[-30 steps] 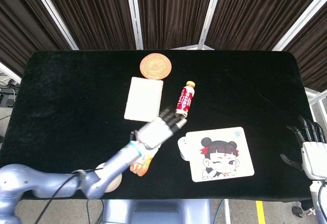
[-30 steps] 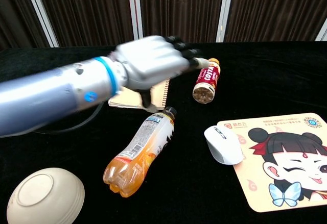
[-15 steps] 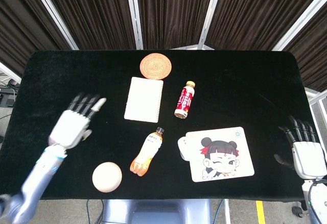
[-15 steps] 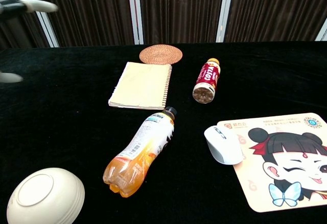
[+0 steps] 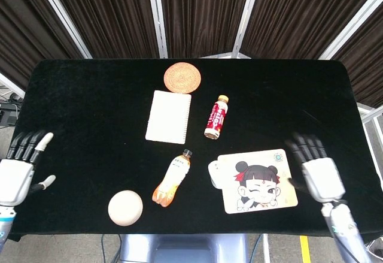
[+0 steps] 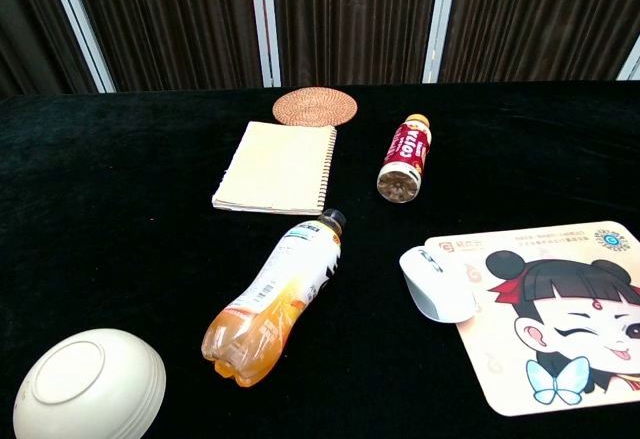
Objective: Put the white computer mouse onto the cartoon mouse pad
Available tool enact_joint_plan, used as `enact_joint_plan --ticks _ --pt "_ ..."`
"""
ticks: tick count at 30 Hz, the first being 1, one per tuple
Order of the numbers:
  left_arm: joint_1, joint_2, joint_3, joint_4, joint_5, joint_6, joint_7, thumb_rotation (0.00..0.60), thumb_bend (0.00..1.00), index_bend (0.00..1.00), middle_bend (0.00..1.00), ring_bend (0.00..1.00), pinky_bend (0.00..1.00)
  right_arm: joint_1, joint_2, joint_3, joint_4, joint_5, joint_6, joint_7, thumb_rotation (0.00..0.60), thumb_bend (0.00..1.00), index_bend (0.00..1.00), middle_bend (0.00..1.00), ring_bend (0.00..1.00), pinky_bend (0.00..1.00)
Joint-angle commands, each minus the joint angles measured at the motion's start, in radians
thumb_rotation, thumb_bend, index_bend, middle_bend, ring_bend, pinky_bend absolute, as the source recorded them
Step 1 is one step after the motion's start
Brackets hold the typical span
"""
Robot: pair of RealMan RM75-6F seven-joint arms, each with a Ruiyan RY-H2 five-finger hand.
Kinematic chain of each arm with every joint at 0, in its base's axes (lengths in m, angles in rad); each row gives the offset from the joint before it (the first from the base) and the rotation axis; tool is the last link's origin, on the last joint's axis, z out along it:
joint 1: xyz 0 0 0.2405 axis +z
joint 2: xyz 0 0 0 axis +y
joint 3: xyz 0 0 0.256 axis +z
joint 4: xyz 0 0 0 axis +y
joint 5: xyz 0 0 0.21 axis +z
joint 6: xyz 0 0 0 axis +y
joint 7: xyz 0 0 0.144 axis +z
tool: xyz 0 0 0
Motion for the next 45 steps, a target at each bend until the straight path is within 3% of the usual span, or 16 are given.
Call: enact_joint_plan --ticks 1,9,20,30,45 --pt "0.015 0.004 -0.021 0.019 -0.013 -0.016 -0.024 0.600 0.09 0.00 0.00 0.00 0.00 0.070 -0.034 0.001 -0.033 -0.048 -0.069 -0.028 0.600 0.00 0.10 0.00 0.00 0.00" --pt "0.039 0.010 -0.062 0.055 -0.032 -0.051 -0.086 0.600 0.09 0.00 0.00 0.00 0.00 0.223 -0.132 -0.010 0.042 -0.167 -0.193 -0.001 0.600 0.00 0.10 0.00 0.00 0.00" --pt "0.050 0.002 -0.106 0.104 -0.079 -0.116 -0.126 0.600 0.09 0.00 0.00 0.00 0.00 0.312 -0.237 -0.019 0.200 -0.164 -0.271 0.066 0.600 0.00 0.16 0.01 0.00 0.00" --pt "0.060 -0.004 -0.143 0.127 -0.085 -0.157 -0.134 0.600 0.09 0.00 0.00 0.00 0.00 0.347 -0.331 -0.067 0.395 -0.178 -0.236 0.196 0.600 0.00 0.22 0.03 0.00 0.00" --pt "0.071 -0.004 -0.178 0.138 -0.092 -0.190 -0.138 0.600 0.09 0.00 0.00 0.00 0.00 0.370 -0.388 -0.116 0.479 -0.170 -0.242 0.234 0.600 0.01 0.25 0.03 0.00 0.00"
